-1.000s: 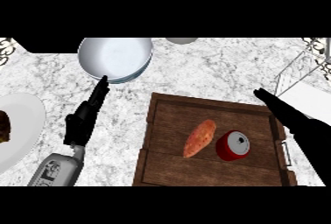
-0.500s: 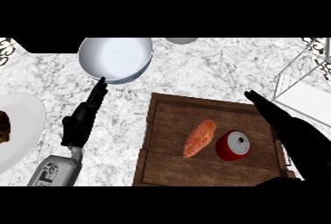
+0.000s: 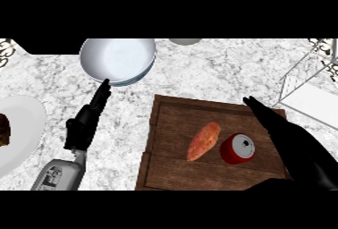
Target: Pick the can from the tray and place it in the tiered shelf
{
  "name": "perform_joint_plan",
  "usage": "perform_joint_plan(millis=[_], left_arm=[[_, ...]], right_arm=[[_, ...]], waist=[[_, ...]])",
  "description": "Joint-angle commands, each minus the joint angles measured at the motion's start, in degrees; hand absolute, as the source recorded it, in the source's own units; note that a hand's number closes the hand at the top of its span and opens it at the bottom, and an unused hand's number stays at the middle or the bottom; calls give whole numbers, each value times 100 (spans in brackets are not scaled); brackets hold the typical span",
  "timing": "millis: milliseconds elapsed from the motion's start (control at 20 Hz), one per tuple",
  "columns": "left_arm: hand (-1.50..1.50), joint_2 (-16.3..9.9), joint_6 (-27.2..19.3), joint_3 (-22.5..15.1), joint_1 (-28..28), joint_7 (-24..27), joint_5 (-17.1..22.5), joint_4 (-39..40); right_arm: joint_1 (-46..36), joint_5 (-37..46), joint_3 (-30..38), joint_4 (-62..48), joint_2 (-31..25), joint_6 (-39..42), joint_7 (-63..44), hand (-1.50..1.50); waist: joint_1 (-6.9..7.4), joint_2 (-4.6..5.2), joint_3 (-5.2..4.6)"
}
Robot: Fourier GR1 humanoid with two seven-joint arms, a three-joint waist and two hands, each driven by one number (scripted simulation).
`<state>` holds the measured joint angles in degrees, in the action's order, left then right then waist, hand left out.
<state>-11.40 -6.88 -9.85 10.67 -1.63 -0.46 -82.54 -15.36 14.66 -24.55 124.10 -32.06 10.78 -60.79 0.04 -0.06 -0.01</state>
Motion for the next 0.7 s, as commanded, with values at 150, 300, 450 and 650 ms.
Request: perform_joint_plan(millis=[150,300,450,650], left_arm=[[0,-47,258,318,91,139,96,208],[0,91,247,200,-37,291,-69,317],[0,19,288,217,-231,-113,-28,-317],[0,209,263,418,537,188,-192,723]], right_arm=[[-128,51,139,-409,144,581,-312,-150],[141,730,-298,-395,433,345,-263,-150],[256,847,-268,-603,490,396,-2,-150],[59,884,-59,-741,677,630,-95,-150]], waist=[[4,11,-3],[-5,7,-2],[33,-1,1],[-19,12,-2]])
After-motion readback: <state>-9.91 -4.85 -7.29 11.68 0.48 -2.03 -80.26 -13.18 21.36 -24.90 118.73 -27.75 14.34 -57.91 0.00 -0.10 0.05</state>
